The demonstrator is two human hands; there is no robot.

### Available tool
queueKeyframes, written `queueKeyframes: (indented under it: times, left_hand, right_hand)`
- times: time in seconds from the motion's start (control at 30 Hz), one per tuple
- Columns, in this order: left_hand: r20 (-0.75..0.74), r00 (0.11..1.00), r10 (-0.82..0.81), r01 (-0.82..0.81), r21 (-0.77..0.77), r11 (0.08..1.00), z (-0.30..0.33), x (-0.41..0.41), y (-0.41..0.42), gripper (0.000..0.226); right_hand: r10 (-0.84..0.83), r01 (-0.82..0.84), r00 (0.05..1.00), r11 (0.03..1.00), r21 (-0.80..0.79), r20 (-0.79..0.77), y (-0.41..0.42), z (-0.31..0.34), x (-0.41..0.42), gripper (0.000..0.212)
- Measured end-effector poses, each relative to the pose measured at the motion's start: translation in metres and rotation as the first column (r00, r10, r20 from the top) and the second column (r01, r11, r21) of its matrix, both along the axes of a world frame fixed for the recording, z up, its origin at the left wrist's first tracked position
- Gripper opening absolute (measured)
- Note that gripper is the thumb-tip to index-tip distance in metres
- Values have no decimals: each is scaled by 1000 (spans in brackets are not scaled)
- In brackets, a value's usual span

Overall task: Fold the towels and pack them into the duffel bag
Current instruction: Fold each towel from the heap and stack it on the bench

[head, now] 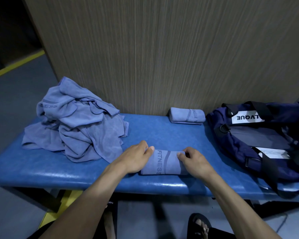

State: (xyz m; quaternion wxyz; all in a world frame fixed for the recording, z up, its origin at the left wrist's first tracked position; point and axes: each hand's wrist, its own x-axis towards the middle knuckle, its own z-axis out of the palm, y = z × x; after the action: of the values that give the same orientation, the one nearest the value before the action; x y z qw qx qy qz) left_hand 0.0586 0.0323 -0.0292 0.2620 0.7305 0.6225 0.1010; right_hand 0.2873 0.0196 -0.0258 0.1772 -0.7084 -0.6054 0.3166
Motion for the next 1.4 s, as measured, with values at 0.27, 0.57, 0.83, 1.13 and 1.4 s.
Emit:
queueKeyframes:
  times: [0.27, 0.57, 0.83, 1.13, 1.4]
  left_hand:
    - [156, 987, 38, -32, -45, 998, 12, -2, 1, 36]
    - [104, 987, -125, 135, -90, 987, 16, 4, 1, 23]
    - [686, 695, -217, 525, -277, 805, 46, 24, -22, 52]
    - [556, 799, -231, 334, -89, 939, 52, 38, -34, 53]
    - [197, 876, -440, 453, -28, 891, 67, 35, -13, 39]
  right_hand:
    - [-32, 30, 983, 999, -11, -182, -9, 5, 6, 23]
    - [69, -21, 861, 995, 101, -504, -21, 13, 4, 26]
    - [451, -265, 729, 880, 396, -515, -29, 58, 11, 39]
    - [291, -73, 748, 929, 363, -597, -29, 67, 28, 17]
    - [516, -511, 815, 854, 91, -264, -27, 66, 51, 49]
